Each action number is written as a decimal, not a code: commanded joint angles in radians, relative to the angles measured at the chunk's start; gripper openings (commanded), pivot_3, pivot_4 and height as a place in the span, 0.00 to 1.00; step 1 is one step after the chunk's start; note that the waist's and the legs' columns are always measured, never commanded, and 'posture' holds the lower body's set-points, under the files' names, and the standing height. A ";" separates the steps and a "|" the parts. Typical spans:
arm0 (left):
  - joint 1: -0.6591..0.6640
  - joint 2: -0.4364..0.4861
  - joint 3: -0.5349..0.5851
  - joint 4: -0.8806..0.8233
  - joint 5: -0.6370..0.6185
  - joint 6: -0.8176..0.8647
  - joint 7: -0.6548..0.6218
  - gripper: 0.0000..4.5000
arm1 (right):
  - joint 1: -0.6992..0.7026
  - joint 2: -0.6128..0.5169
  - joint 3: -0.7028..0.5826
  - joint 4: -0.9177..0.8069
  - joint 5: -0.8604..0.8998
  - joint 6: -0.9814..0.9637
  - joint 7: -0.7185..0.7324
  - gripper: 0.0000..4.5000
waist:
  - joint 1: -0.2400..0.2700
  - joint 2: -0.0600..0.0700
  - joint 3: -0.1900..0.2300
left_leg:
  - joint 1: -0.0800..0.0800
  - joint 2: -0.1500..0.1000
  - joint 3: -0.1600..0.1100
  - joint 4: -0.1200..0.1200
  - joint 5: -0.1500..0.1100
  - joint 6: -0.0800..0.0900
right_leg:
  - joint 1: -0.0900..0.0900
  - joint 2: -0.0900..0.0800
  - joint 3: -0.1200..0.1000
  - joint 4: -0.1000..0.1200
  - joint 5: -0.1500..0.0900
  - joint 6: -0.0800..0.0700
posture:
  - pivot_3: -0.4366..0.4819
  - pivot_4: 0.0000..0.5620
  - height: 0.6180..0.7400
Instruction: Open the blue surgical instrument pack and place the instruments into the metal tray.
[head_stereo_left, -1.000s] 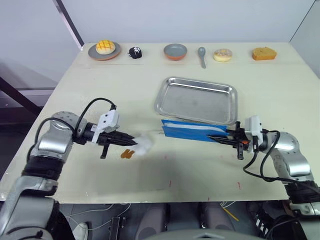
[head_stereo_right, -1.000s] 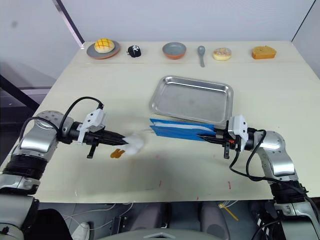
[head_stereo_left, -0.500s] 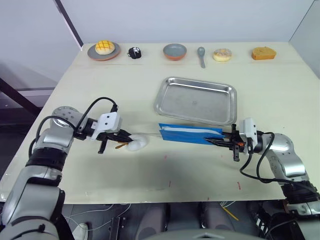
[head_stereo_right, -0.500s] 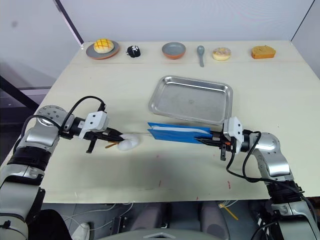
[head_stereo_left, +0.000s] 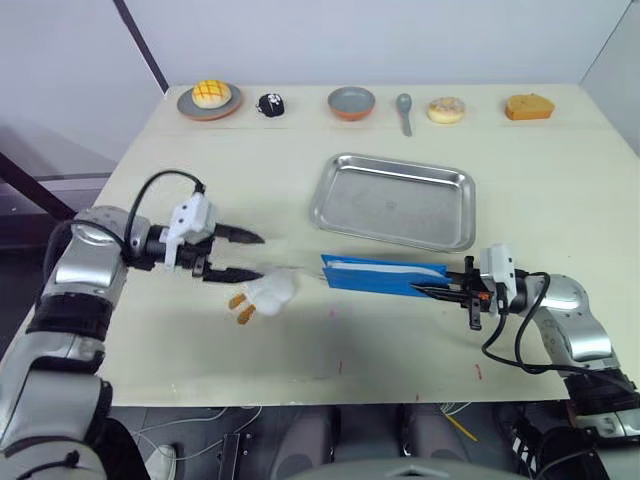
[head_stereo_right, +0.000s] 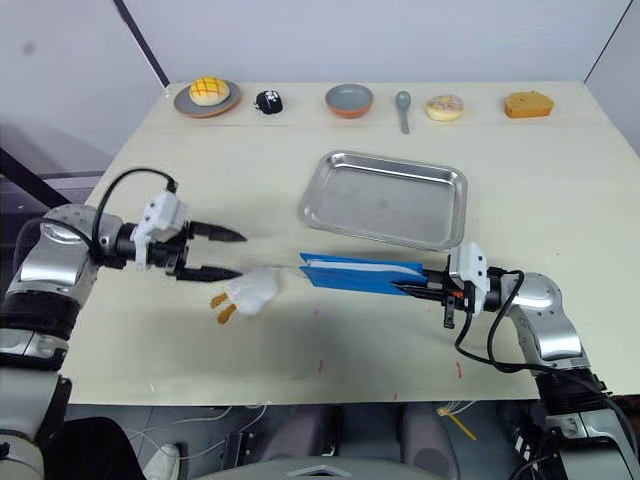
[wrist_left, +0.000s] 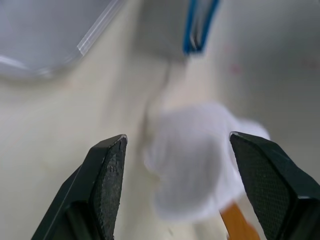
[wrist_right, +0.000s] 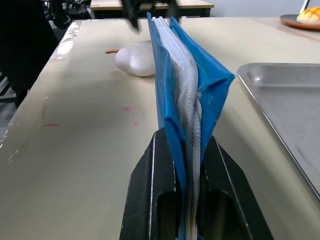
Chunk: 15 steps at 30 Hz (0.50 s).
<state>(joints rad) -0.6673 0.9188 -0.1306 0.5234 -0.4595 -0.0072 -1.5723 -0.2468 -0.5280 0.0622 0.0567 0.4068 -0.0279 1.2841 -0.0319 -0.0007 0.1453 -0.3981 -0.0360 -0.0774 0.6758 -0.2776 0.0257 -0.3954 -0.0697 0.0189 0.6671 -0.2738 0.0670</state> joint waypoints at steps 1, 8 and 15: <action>-0.035 -0.032 0.062 -0.026 -0.040 0.041 -0.034 0.78 | 0.008 -0.008 -0.016 -0.028 0.024 -0.013 0.012 0.00 | -0.004 0.000 0.000 | 0.000 0.000 0.000 0.000 0.000 0.000 | 0.000 0.000 0.000 0.000 0.000 0.000 | 0.48 0.27 1.00; -0.008 -0.150 0.031 -0.098 0.019 0.017 -0.027 0.78 | 0.017 -0.010 -0.001 -0.001 -0.025 -0.059 0.008 0.00 | -0.009 0.000 0.000 | 0.000 0.000 0.000 0.000 0.000 0.000 | 0.000 0.000 0.000 0.001 0.000 0.000 | 0.48 0.27 1.00; 0.008 -0.230 -0.027 -0.099 0.089 -0.045 -0.039 0.78 | 0.009 -0.010 0.003 0.019 -0.032 -0.072 0.018 0.00 | -0.007 0.000 0.000 | 0.000 0.000 0.000 0.000 0.000 0.000 | 0.000 0.000 0.000 0.001 0.000 0.000 | 0.48 0.27 1.00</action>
<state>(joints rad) -0.6602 0.6897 -0.1628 0.4418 -0.3767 -0.0244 -1.5708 -0.2244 -0.5330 0.0695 0.0899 0.3646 -0.0825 1.2946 -0.0385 -0.0008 0.1453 -0.3980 -0.0359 -0.0772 0.6760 -0.2774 0.0254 -0.3957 -0.0696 0.0192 0.6679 -0.2738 0.0670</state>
